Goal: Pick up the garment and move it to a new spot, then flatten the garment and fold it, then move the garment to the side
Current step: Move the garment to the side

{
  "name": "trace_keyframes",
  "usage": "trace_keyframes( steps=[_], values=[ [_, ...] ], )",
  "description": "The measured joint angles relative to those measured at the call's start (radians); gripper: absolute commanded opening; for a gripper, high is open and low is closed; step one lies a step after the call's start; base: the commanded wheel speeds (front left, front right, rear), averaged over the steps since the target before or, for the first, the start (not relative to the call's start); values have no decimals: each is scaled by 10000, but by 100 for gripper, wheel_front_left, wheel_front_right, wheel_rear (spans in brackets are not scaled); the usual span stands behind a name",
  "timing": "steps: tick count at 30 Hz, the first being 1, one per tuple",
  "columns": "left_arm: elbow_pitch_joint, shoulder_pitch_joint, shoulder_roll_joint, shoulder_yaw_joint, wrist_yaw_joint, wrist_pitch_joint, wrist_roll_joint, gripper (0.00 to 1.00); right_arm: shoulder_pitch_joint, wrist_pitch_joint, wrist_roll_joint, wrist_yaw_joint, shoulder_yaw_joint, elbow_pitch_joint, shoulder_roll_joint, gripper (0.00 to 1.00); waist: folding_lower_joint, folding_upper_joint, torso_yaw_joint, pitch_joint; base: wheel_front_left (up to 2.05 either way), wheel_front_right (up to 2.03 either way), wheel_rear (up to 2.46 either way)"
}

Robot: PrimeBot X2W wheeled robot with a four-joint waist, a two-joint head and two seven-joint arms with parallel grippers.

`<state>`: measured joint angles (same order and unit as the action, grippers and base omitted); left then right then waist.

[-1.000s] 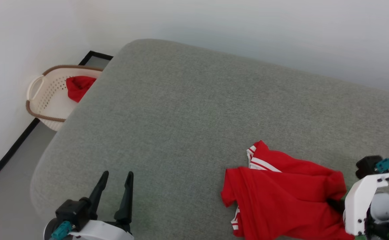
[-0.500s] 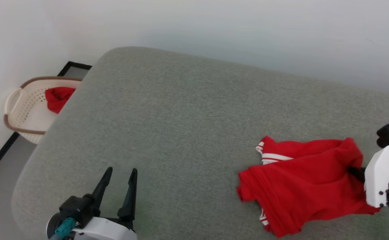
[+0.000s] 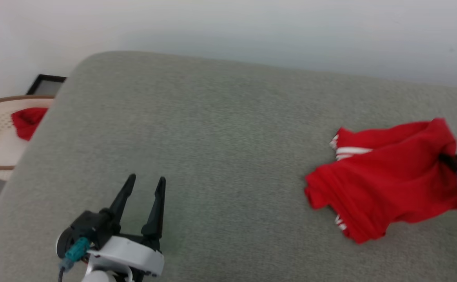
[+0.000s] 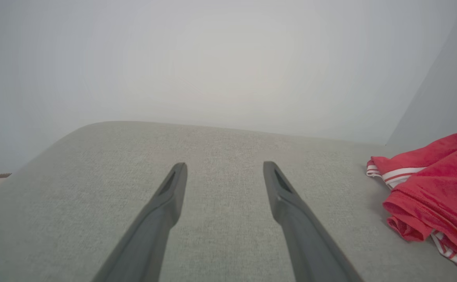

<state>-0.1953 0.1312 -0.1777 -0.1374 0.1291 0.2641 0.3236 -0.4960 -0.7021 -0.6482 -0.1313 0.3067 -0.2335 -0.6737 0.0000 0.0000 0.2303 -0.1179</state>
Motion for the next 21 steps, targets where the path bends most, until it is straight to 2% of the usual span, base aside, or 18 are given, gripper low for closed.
trace_keyframes(
  steps=[21],
  values=[
    [267,2120,-495,-510,0,0,-215,100,-2360,1766,29,0,930,-662,-1802,0,0,0,-1801,-1999,0,0,0]
  ],
)
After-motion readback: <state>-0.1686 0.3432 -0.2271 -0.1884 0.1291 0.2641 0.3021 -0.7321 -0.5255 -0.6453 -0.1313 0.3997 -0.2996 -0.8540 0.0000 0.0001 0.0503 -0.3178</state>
